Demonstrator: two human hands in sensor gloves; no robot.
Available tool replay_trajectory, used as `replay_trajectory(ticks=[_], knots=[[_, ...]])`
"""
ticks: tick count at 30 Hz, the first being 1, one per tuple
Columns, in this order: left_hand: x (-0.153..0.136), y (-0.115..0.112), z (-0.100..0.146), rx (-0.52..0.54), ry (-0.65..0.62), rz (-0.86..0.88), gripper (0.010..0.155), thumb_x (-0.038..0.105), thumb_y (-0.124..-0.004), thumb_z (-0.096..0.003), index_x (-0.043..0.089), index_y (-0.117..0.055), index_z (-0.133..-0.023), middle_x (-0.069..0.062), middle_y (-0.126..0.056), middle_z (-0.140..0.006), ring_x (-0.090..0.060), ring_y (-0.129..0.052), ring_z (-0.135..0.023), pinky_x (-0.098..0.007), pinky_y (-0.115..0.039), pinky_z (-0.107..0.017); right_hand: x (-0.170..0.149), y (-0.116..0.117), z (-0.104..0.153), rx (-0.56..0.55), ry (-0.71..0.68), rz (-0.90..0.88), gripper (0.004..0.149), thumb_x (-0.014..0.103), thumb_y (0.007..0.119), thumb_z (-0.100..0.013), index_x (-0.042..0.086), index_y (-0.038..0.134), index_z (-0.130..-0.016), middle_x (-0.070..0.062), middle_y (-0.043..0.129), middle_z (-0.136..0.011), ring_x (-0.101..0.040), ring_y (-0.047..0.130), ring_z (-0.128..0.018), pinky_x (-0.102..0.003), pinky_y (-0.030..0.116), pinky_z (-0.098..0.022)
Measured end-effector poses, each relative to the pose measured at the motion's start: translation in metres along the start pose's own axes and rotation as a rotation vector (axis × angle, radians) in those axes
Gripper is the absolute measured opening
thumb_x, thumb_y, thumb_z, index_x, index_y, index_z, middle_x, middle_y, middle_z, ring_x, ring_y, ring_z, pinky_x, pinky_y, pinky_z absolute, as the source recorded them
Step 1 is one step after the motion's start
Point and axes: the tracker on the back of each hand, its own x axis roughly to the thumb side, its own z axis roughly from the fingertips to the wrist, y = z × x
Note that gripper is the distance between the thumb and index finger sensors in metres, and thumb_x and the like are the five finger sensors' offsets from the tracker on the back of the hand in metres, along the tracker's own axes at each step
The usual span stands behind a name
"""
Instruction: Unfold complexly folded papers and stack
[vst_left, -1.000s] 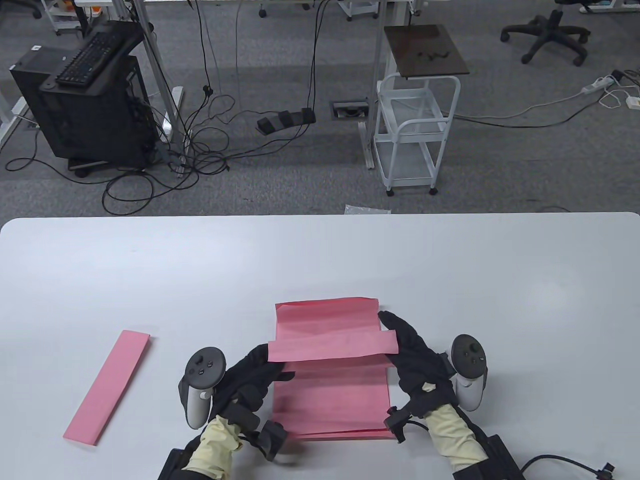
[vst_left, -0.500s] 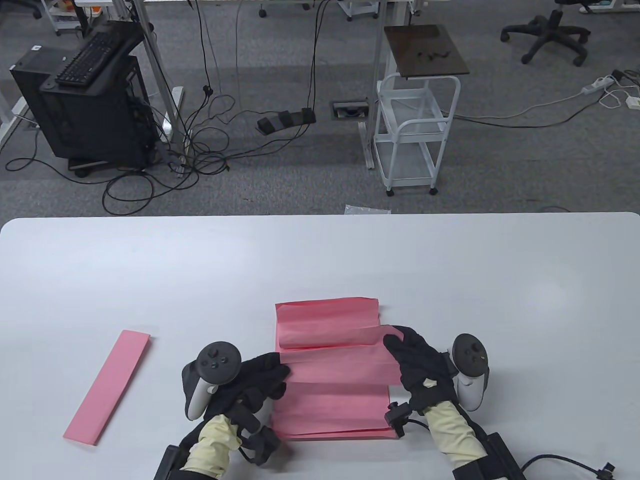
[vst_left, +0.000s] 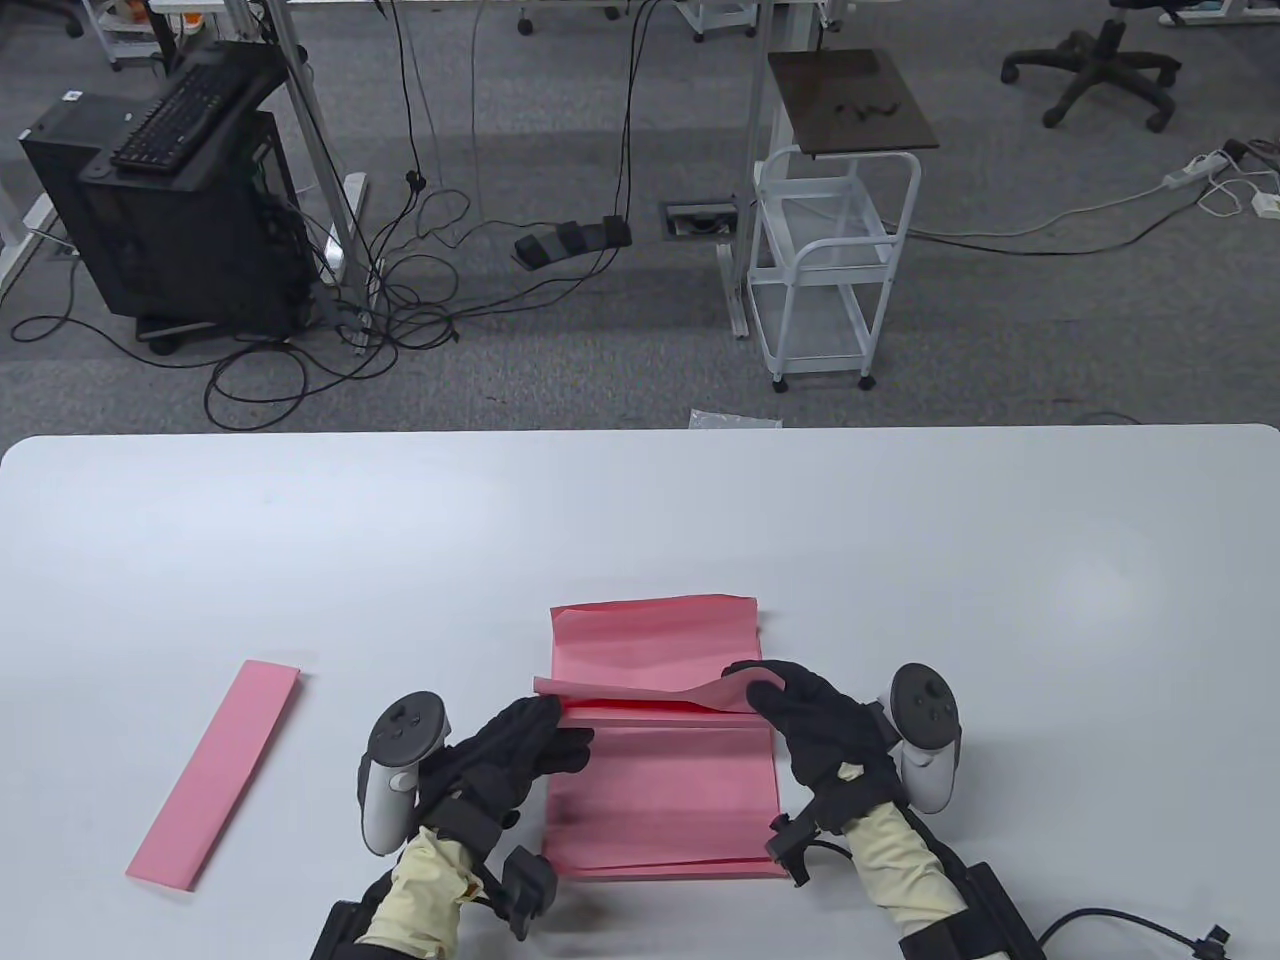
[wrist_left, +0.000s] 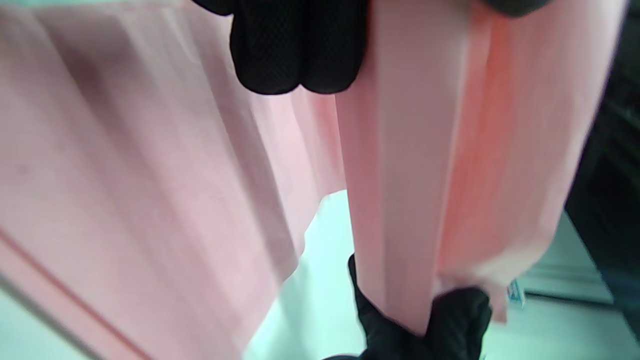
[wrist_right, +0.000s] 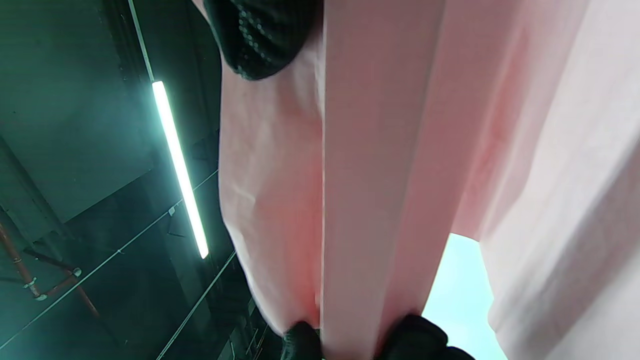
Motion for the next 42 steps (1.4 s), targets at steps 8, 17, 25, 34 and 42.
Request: replay_trajectory(ticks=[8, 17, 25, 34, 42], knots=[[0.002, -0.003, 0.002, 0.064, 0.004, -0.17, 0.065, 0.022, -0.068, -0.0539, 0.029, -0.033, -0.108, 0.008, -0.079, -0.094, -0.02, -0.087, -0.09, -0.048, -0.044, -0.082, 0.011, -0.017, -0.013, -0.123, 0.098, 0.081, 0.04, 0.031, 0.076, -0.049, 0.01, 0.086, -0.081, -0.009, 0.097, -0.068, -0.033, 0.084, -0.08, -0.064, 0.031, -0.072], [-0.002, -0.004, 0.019, 0.068, -0.213, -0.2, 0.074, 0.021, -0.067, -0.0546, 0.047, -0.018, -0.104, 0.002, -0.073, -0.096, -0.024, -0.083, -0.091, -0.057, -0.041, -0.081, 0.023, -0.02, -0.05, -0.077, 0.25, 0.18, 0.04, 0.031, 0.078, -0.048, 0.005, 0.089, -0.077, -0.008, 0.102, -0.055, -0.03, 0.093, -0.067, -0.061, 0.04, -0.072], [0.004, -0.004, 0.019, 0.04, -0.277, -0.288, 0.048, 0.023, -0.071, -0.0532, 0.036, -0.064, -0.099, 0.004, -0.079, -0.095, -0.021, -0.088, -0.089, -0.055, -0.044, -0.081, 0.022, -0.026, -0.057, -0.052, 0.319, 0.18, 0.041, 0.03, 0.078, -0.048, 0.004, 0.089, -0.077, -0.008, 0.102, -0.055, -0.031, 0.093, -0.067, -0.061, 0.04, -0.072], [0.005, 0.002, 0.022, -0.038, -0.171, -0.523, 0.034, 0.024, -0.069, -0.0555, 0.032, -0.08, -0.087, -0.019, -0.026, -0.119, -0.05, -0.034, -0.108, -0.064, -0.023, -0.076, 0.032, -0.037, -0.072, 0.033, 0.316, -0.132, 0.04, 0.03, 0.076, -0.05, 0.01, 0.085, -0.083, -0.01, 0.097, -0.069, -0.034, 0.085, -0.078, -0.063, 0.031, -0.074], [0.0, -0.001, 0.018, -0.141, -0.132, -0.484, 0.035, 0.022, -0.071, -0.0538, 0.029, -0.082, -0.086, -0.01, -0.083, -0.1, -0.036, -0.086, -0.091, -0.06, -0.048, -0.076, 0.032, -0.036, -0.078, -0.036, 0.326, 0.071, 0.04, 0.031, 0.076, -0.049, 0.01, 0.086, -0.083, -0.009, 0.098, -0.067, -0.032, 0.087, -0.076, -0.063, 0.034, -0.074]])
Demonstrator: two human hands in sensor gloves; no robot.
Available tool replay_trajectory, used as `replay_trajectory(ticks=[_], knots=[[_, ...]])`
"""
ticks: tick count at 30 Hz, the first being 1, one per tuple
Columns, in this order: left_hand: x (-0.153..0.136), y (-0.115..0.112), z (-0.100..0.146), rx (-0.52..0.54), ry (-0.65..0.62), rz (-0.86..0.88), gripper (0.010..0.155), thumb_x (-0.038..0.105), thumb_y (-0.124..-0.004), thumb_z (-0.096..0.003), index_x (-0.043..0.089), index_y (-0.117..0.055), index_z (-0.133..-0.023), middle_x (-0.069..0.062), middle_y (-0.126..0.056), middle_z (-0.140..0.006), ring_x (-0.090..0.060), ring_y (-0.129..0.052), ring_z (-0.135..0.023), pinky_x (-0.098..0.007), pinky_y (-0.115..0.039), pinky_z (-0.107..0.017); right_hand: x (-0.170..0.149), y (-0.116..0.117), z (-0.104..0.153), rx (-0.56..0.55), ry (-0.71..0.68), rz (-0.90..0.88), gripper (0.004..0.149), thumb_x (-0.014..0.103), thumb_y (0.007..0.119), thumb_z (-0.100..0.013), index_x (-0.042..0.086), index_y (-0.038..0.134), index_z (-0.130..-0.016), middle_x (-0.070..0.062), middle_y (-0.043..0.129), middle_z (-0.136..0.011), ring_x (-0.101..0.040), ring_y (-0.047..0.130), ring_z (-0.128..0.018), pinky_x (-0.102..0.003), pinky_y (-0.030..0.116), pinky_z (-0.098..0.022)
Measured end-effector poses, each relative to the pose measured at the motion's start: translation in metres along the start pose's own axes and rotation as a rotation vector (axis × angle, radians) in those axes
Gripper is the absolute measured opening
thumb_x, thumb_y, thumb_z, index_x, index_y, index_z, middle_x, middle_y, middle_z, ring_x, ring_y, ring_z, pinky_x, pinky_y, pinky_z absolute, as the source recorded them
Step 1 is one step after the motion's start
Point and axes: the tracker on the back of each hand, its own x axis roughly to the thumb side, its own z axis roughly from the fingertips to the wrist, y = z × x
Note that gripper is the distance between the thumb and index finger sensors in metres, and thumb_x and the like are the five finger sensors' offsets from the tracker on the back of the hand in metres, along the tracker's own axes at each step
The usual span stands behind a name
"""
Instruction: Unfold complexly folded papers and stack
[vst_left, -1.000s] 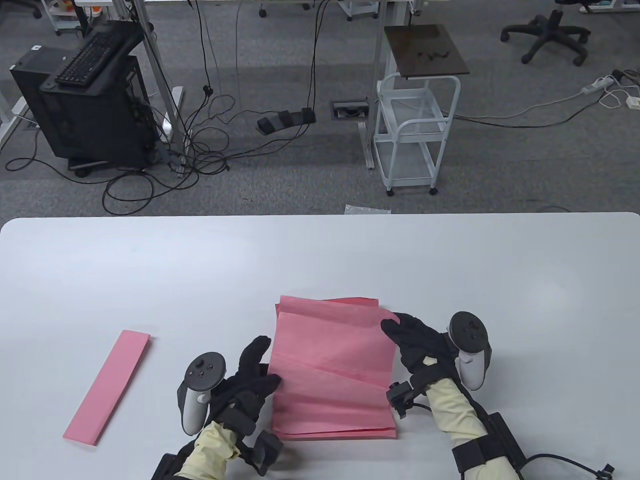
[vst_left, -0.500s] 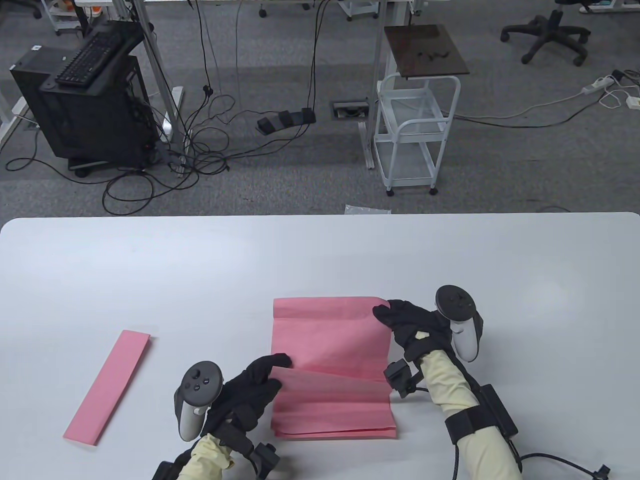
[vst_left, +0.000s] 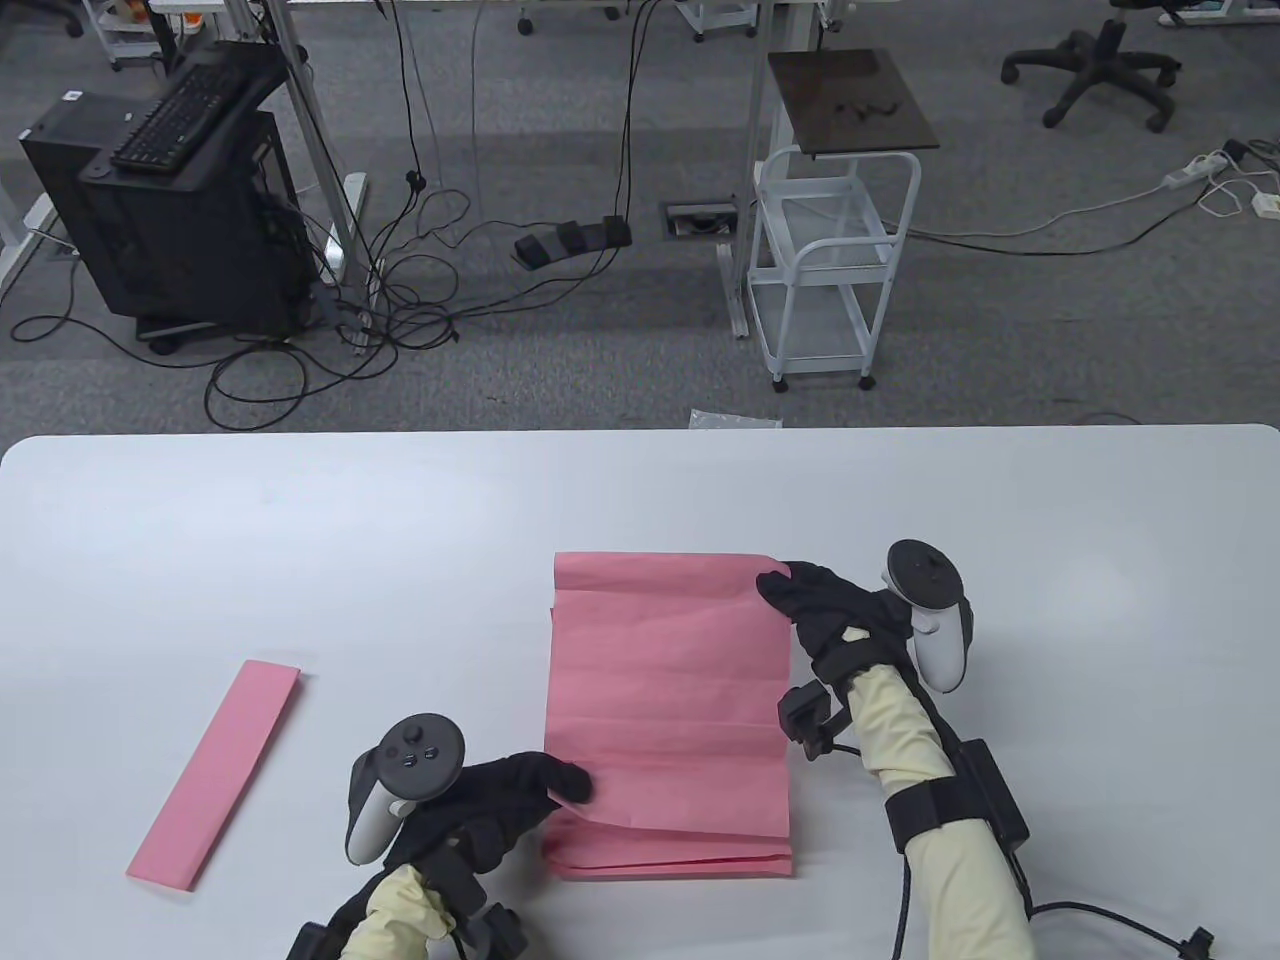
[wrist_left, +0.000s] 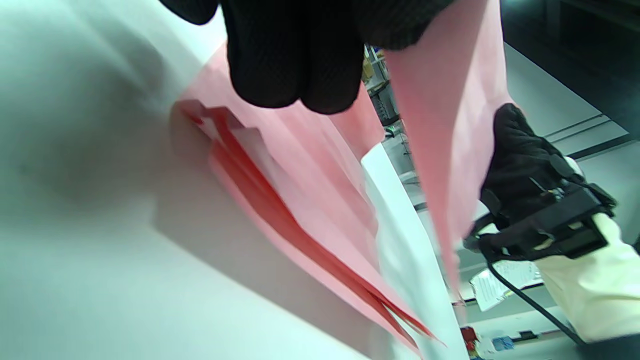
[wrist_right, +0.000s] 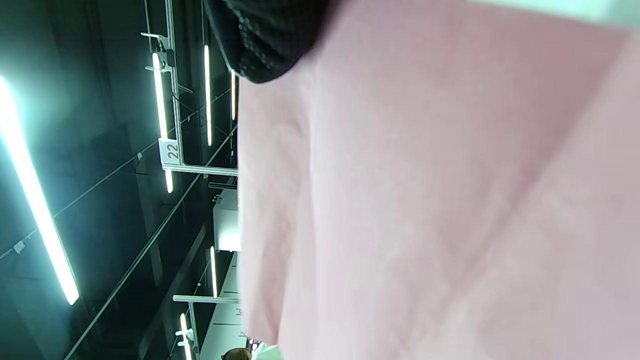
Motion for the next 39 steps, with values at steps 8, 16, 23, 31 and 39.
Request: replay_trajectory(ticks=[8, 16, 23, 31, 39], knots=[[0.0, -0.002, 0.0, 0.091, 0.011, -0.018, 0.043, 0.026, -0.071, -0.0547, 0.027, -0.067, -0.098, -0.004, -0.081, -0.097, -0.03, -0.084, -0.092, -0.057, -0.042, -0.079, -0.004, 0.005, -0.003, -0.011, 0.012, 0.002, 0.04, 0.031, 0.076, -0.05, 0.01, 0.085, -0.083, -0.008, 0.098, -0.068, -0.032, 0.086, -0.077, -0.063, 0.034, -0.074], [0.001, -0.009, -0.002, 0.144, 0.023, -0.098, 0.067, 0.022, -0.075, -0.0521, 0.039, -0.038, -0.106, -0.001, -0.08, -0.09, -0.027, -0.087, -0.085, -0.056, -0.04, -0.079, -0.006, 0.002, -0.002, -0.043, 0.011, -0.012, 0.04, 0.031, 0.076, -0.05, 0.011, 0.084, -0.084, -0.008, 0.098, -0.068, -0.031, 0.086, -0.077, -0.063, 0.033, -0.074], [0.01, -0.018, 0.001, 0.183, 0.007, -0.368, 0.039, 0.036, -0.07, -0.0558, 0.031, -0.07, -0.094, -0.018, -0.011, -0.118, -0.049, -0.018, -0.107, -0.063, -0.012, -0.073, -0.014, 0.004, -0.004, -0.061, 0.041, 0.022, 0.04, 0.032, 0.075, -0.05, 0.012, 0.084, -0.084, -0.007, 0.097, -0.069, -0.031, 0.086, -0.078, -0.063, 0.033, -0.074], [0.006, -0.022, -0.005, 0.012, -0.002, -0.394, 0.039, 0.035, -0.069, -0.0559, 0.026, -0.073, -0.094, -0.008, -0.006, -0.118, -0.042, 0.008, -0.102, -0.06, -0.004, -0.072, -0.034, 0.01, -0.015, -0.072, 0.107, 0.051, 0.04, 0.032, 0.075, -0.05, 0.012, 0.084, -0.084, -0.007, 0.097, -0.069, -0.031, 0.086, -0.078, -0.063, 0.032, -0.074], [0.003, -0.037, -0.016, -0.137, 0.074, -0.442, 0.045, 0.043, -0.062, -0.0581, 0.019, -0.073, -0.095, -0.009, -0.002, -0.118, -0.04, 0.013, -0.101, -0.059, 0.003, -0.069, -0.047, 0.013, -0.025, -0.044, 0.136, 0.052, 0.041, 0.032, 0.075, -0.05, 0.013, 0.084, -0.085, -0.007, 0.096, -0.071, -0.033, 0.083, -0.081, -0.064, 0.029, -0.074]])
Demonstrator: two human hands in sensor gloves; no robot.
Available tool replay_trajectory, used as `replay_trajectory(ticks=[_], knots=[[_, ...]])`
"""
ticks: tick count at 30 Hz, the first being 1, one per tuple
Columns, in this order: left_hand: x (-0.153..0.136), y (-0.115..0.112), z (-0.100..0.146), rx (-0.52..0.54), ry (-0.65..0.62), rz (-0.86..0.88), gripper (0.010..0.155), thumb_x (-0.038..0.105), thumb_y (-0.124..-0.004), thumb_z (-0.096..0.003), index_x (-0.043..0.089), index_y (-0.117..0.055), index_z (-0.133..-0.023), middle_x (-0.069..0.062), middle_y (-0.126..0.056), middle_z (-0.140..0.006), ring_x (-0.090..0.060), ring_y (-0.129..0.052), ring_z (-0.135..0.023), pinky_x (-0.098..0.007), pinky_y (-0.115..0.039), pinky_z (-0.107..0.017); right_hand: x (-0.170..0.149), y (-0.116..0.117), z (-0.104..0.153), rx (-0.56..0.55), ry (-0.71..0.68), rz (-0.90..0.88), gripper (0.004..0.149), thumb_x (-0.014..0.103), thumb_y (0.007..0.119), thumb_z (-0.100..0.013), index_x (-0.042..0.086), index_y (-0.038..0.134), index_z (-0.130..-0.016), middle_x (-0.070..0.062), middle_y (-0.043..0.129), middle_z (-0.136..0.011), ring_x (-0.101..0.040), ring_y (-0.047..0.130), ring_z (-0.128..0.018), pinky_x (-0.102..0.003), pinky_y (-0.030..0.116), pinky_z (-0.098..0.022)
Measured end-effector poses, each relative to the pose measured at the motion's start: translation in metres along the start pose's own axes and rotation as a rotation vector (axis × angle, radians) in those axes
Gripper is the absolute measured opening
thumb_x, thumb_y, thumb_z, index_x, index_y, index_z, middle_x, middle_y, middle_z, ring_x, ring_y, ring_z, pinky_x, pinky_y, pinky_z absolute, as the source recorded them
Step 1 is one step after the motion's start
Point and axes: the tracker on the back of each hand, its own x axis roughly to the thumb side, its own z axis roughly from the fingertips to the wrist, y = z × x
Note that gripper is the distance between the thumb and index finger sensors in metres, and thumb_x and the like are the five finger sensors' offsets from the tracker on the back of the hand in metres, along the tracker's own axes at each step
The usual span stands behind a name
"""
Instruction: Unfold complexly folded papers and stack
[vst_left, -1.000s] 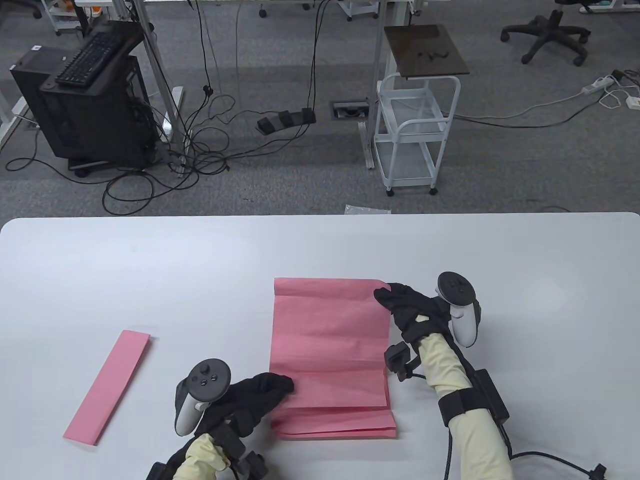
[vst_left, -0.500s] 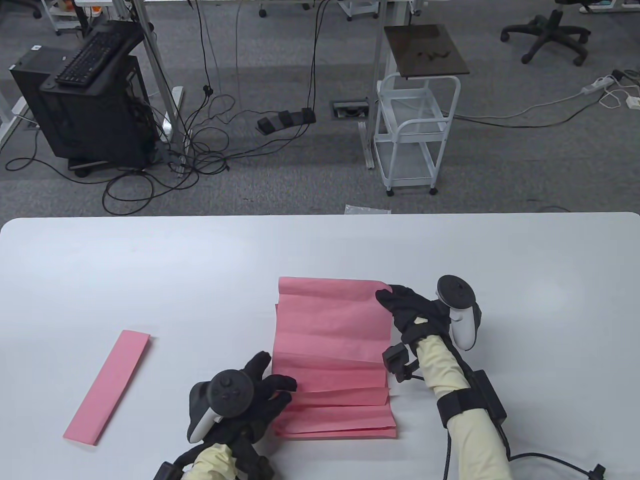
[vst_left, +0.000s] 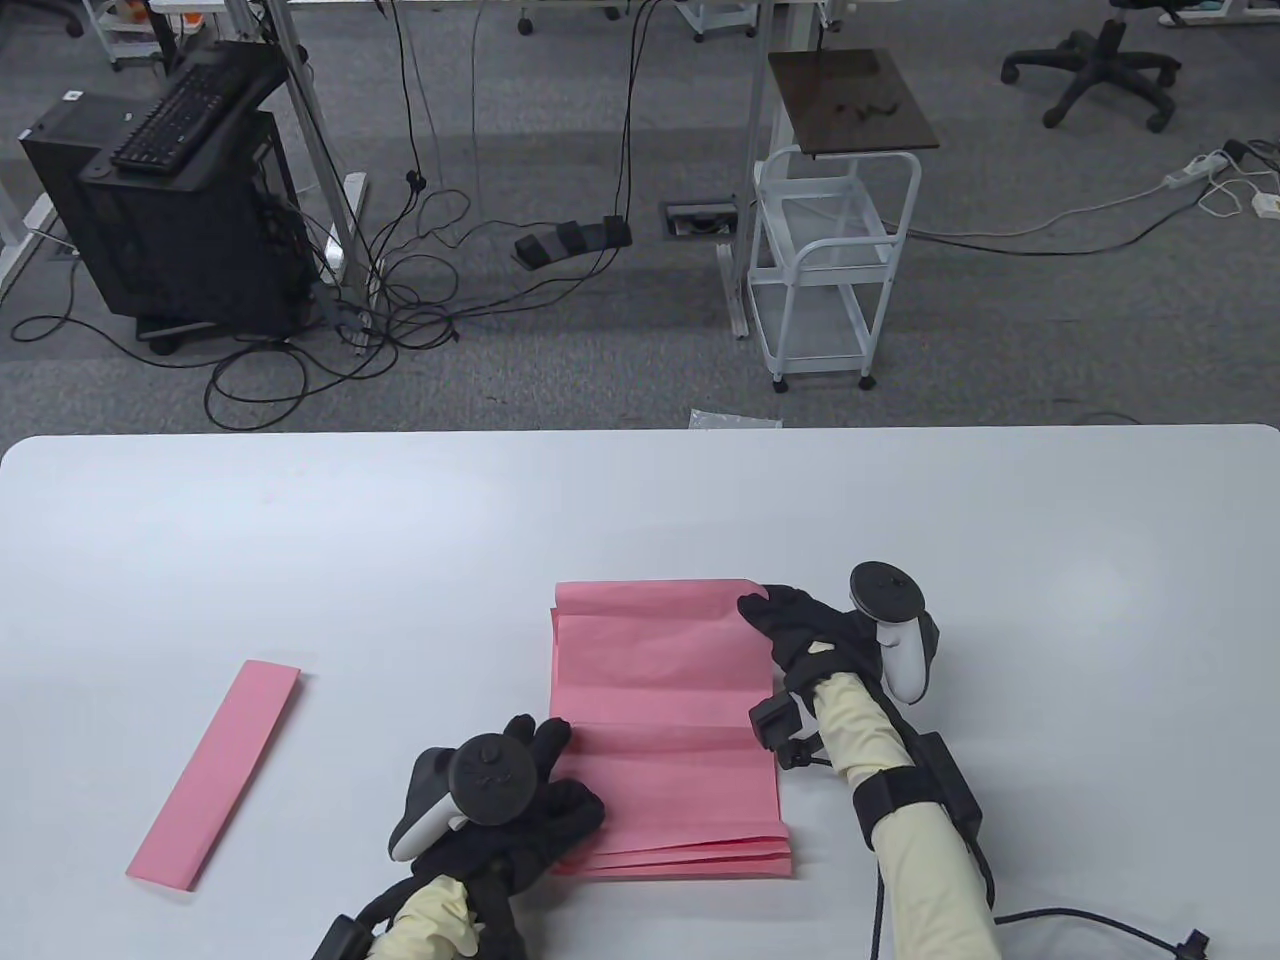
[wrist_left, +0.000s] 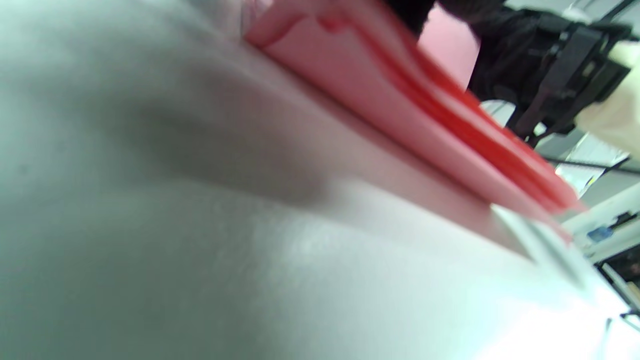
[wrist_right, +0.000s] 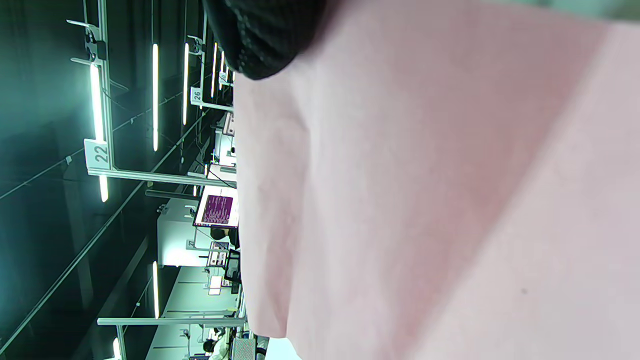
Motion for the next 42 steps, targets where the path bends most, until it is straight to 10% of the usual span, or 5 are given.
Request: replay_trajectory(ticks=[7, 14, 22, 34, 42], knots=[[0.002, -0.018, -0.014, -0.147, 0.113, -0.194, 0.074, 0.045, -0.065, -0.0581, 0.035, -0.014, -0.11, 0.0, 0.012, -0.113, -0.038, 0.013, -0.102, -0.059, 0.004, -0.069, -0.007, 0.002, -0.002, 0.0, 0.03, 0.012, 0.046, 0.034, 0.072, -0.052, 0.019, 0.074, -0.096, -0.008, 0.084, -0.094, -0.038, 0.064, -0.096, -0.061, 0.021, -0.075], [-0.01, -0.023, -0.019, -0.251, 0.212, -0.257, 0.086, 0.065, -0.056, -0.0523, 0.039, 0.007, -0.104, 0.008, 0.026, -0.105, -0.029, 0.027, -0.096, -0.055, 0.014, -0.064, 0.003, 0.011, 0.012, 0.039, -0.086, 0.119, 0.069, 0.035, 0.066, -0.056, 0.041, 0.02, -0.107, 0.014, -0.002, -0.115, -0.01, -0.017, -0.101, -0.047, -0.015, -0.067], [-0.013, -0.024, -0.02, -0.273, 0.243, -0.263, 0.089, 0.07, -0.056, -0.0467, 0.044, 0.011, -0.1, 0.013, 0.031, -0.101, -0.023, 0.031, -0.094, -0.051, 0.018, -0.062, -0.029, 0.105, 0.088, 0.649, -0.199, 1.176, 0.081, 0.056, 0.067, -0.048, 0.037, 0.018, -0.11, 0.011, -0.004, -0.116, -0.015, -0.015, -0.102, -0.051, -0.015, -0.064], [-0.016, -0.024, -0.019, -0.293, 0.263, -0.269, 0.09, 0.073, -0.055, -0.0439, 0.048, 0.014, -0.097, 0.017, 0.034, -0.098, -0.019, 0.035, -0.092, -0.049, 0.021, -0.061, -0.081, 0.03, 0.106, 0.488, 0.004, 1.105, 0.073, 0.059, 0.064, -0.048, 0.054, 0.017, -0.103, 0.03, -0.003, -0.111, -0.001, -0.011, -0.102, -0.047, -0.013, -0.067], [-0.016, -0.024, -0.019, -0.295, 0.261, -0.272, 0.09, 0.073, -0.054, -0.0441, 0.047, 0.014, -0.097, 0.016, 0.034, -0.098, -0.019, 0.035, -0.092, -0.049, 0.021, -0.061, -0.061, 0.051, 0.11, 0.435, -0.185, 1.064, 0.073, 0.053, 0.067, -0.049, 0.041, 0.025, -0.108, 0.016, 0.005, -0.116, -0.012, -0.009, -0.104, -0.049, -0.011, -0.067]])
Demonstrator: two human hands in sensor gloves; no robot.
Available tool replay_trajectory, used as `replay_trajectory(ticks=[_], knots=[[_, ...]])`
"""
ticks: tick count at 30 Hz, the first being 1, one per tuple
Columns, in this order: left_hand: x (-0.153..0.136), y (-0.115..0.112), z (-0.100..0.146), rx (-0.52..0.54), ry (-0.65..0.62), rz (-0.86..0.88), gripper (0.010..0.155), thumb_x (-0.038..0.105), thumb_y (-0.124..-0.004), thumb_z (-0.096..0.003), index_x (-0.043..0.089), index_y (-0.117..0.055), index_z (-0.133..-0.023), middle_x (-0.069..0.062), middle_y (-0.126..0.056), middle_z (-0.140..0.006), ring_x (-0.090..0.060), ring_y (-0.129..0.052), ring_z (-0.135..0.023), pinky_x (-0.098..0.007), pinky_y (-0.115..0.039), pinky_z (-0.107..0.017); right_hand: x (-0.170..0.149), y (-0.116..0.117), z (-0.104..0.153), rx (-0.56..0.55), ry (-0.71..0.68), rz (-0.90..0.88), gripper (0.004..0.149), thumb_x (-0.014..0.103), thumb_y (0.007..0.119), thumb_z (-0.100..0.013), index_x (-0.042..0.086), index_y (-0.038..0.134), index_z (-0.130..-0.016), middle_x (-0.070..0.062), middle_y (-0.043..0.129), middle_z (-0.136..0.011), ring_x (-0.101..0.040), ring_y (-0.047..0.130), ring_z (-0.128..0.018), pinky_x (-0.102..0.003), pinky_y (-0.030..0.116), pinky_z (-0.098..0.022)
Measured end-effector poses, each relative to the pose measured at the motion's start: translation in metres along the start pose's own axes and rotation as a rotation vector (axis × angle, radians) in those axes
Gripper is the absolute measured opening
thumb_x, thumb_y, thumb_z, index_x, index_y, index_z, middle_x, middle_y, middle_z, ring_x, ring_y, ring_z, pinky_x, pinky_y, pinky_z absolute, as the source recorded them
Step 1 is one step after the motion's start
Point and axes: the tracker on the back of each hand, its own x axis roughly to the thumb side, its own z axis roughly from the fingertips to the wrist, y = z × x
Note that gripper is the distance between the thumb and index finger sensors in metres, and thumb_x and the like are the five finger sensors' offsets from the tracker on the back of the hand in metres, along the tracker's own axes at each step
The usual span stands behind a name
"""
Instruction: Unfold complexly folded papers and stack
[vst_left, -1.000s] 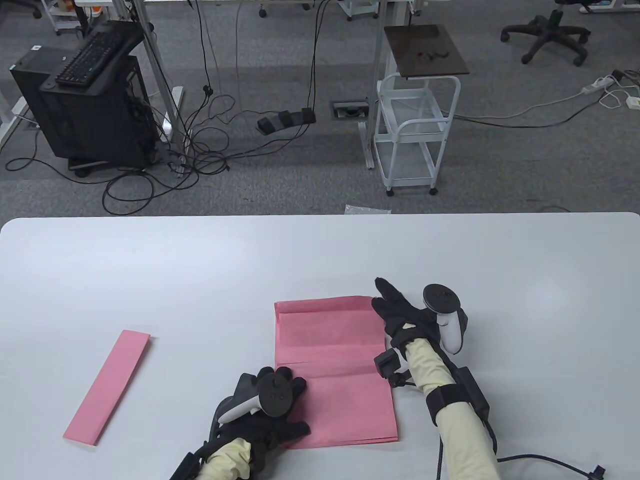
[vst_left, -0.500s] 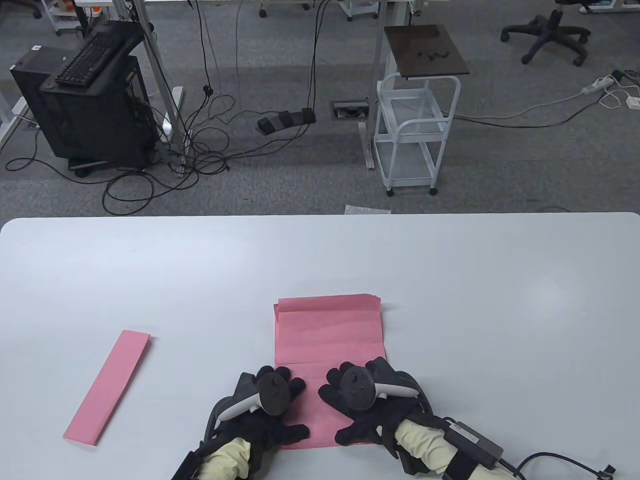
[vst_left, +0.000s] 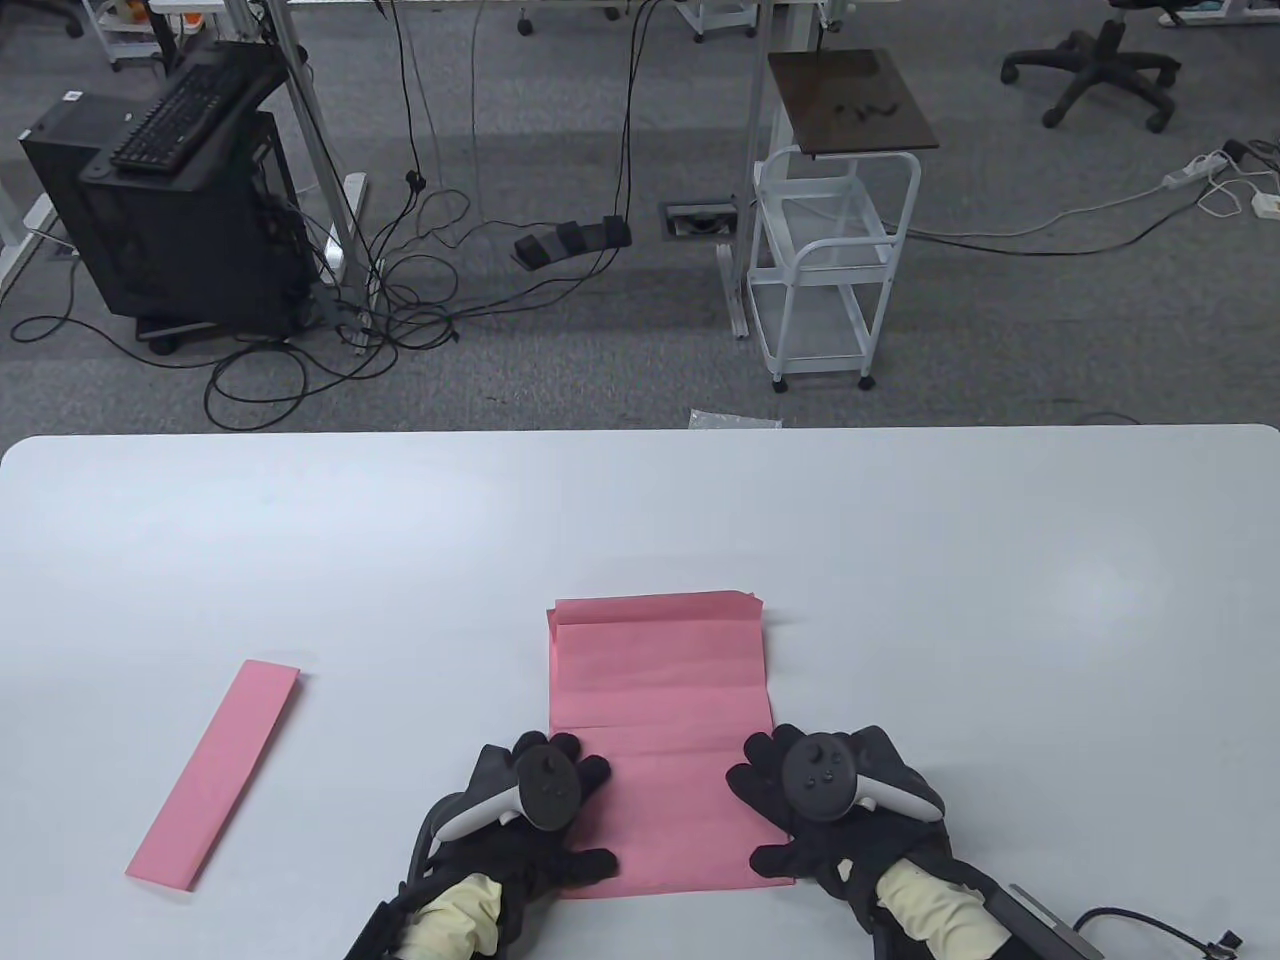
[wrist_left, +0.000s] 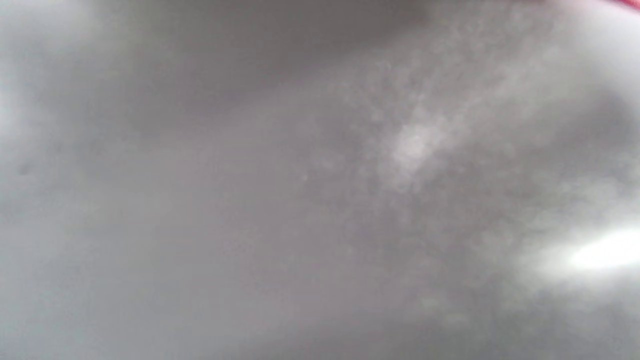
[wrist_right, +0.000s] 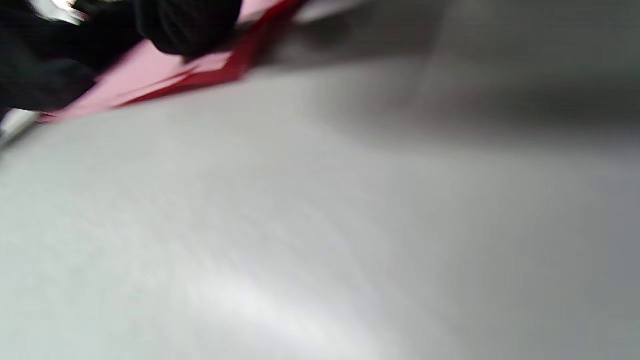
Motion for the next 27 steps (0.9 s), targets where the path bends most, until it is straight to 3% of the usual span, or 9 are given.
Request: replay_trajectory(ticks=[2, 7, 9, 12, 16, 20, 22, 24, 27], knots=[[0.0, 0.0, 0.0, 0.0, -0.001, 0.0, 0.09, 0.073, -0.055, -0.0441, 0.047, 0.014, -0.097, 0.016, 0.034, -0.098, -0.02, 0.035, -0.092, -0.049, 0.021, -0.061, 0.014, 0.001, -0.01, 0.01, -0.046, -0.045, 0.074, 0.052, 0.069, -0.048, 0.042, 0.027, -0.108, 0.015, 0.006, -0.116, -0.012, -0.007, -0.104, -0.049, -0.011, -0.068], [0.0, 0.0, 0.0, 0.0, -0.001, 0.002, 0.09, 0.072, -0.055, -0.044, 0.047, 0.014, -0.097, 0.016, 0.034, -0.098, -0.02, 0.035, -0.092, -0.049, 0.021, -0.061, 0.031, 0.004, -0.05, 0.13, -0.05, 0.09, 0.076, 0.052, 0.072, -0.045, 0.044, 0.028, -0.106, 0.017, 0.01, -0.115, -0.011, -0.002, -0.105, -0.048, -0.009, -0.068], [0.0, 0.0, 0.0, 0.001, -0.001, 0.004, 0.09, 0.072, -0.055, -0.0442, 0.047, 0.014, -0.097, 0.016, 0.034, -0.098, -0.019, 0.035, -0.092, -0.049, 0.021, -0.061, 0.018, -0.008, -0.058, 0.133, -0.009, 0.043, 0.069, 0.051, 0.072, -0.046, 0.051, 0.033, -0.103, 0.027, 0.013, -0.114, -0.001, 0.002, -0.105, -0.046, -0.01, -0.069], [0.0, 0.0, 0.0, 0.001, -0.004, 0.004, 0.09, 0.072, -0.055, -0.0442, 0.047, 0.014, -0.097, 0.015, 0.034, -0.098, -0.02, 0.034, -0.092, -0.049, 0.021, -0.061, -0.013, -0.028, -0.068, 0.081, 0.117, -0.035, 0.064, 0.051, 0.073, -0.046, 0.055, 0.038, -0.1, 0.032, 0.016, -0.113, 0.002, 0.003, -0.105, -0.046, -0.01, -0.069], [0.0, 0.001, 0.0, 0.002, -0.005, 0.003, 0.09, 0.072, -0.055, -0.0444, 0.047, 0.014, -0.097, 0.015, 0.034, -0.098, -0.02, 0.034, -0.092, -0.049, 0.021, -0.061, -0.047, -0.047, -0.071, 0.007, 0.249, -0.167, 0.06, 0.048, 0.073, -0.048, 0.057, 0.042, -0.099, 0.031, 0.017, -0.113, 0.001, 0.005, -0.105, -0.045, -0.011, -0.069], [0.0, 0.001, 0.0, 0.002, -0.005, 0.002, 0.09, 0.072, -0.055, -0.0445, 0.047, 0.014, -0.097, 0.015, 0.034, -0.098, -0.02, 0.034, -0.092, -0.049, 0.021, -0.061, -0.052, -0.05, -0.071, -0.019, 0.28, -0.2, 0.058, 0.046, 0.073, -0.048, 0.055, 0.045, -0.099, 0.028, 0.019, -0.113, 0.0, 0.005, -0.105, -0.046, -0.01, -0.07], [0.0, 0.001, 0.0, 0.001, -0.004, 0.002, 0.09, 0.072, -0.055, -0.0443, 0.047, 0.014, -0.097, 0.015, 0.034, -0.098, -0.02, 0.035, -0.092, -0.049, 0.021, -0.061, -0.044, -0.052, -0.071, -0.03, 0.263, -0.167, 0.058, 0.043, 0.073, -0.049, 0.05, 0.046, -0.1, 0.021, 0.021, -0.115, -0.007, 0.007, -0.107, -0.048, -0.009, -0.07], [0.0, 0.0, 0.0, 0.0, -0.004, 0.001, 0.09, 0.072, -0.054, -0.0443, 0.047, 0.015, -0.097, 0.015, 0.034, -0.098, -0.02, 0.035, -0.092, -0.049, 0.021, -0.061, -0.031, -0.052, -0.068, -0.022, 0.233, -0.066, 0.061, 0.043, 0.069, -0.051, 0.042, 0.041, -0.105, 0.02, 0.012, -0.116, -0.006, -0.005, -0.104, -0.047, -0.013, -0.068], [0.0, 0.001, 0.0, 0.0, -0.004, 0.001, 0.09, 0.072, -0.054, -0.0444, 0.047, 0.015, -0.097, 0.015, 0.034, -0.098, -0.02, 0.035, -0.092, -0.049, 0.021, -0.061, -0.001, -0.039, -0.064, -0.016, 0.039, 0.002, 0.071, 0.051, 0.067, -0.049, 0.046, 0.023, -0.105, 0.021, 0.001, -0.114, -0.006, -0.012, -0.102, -0.048, -0.014, -0.067]])
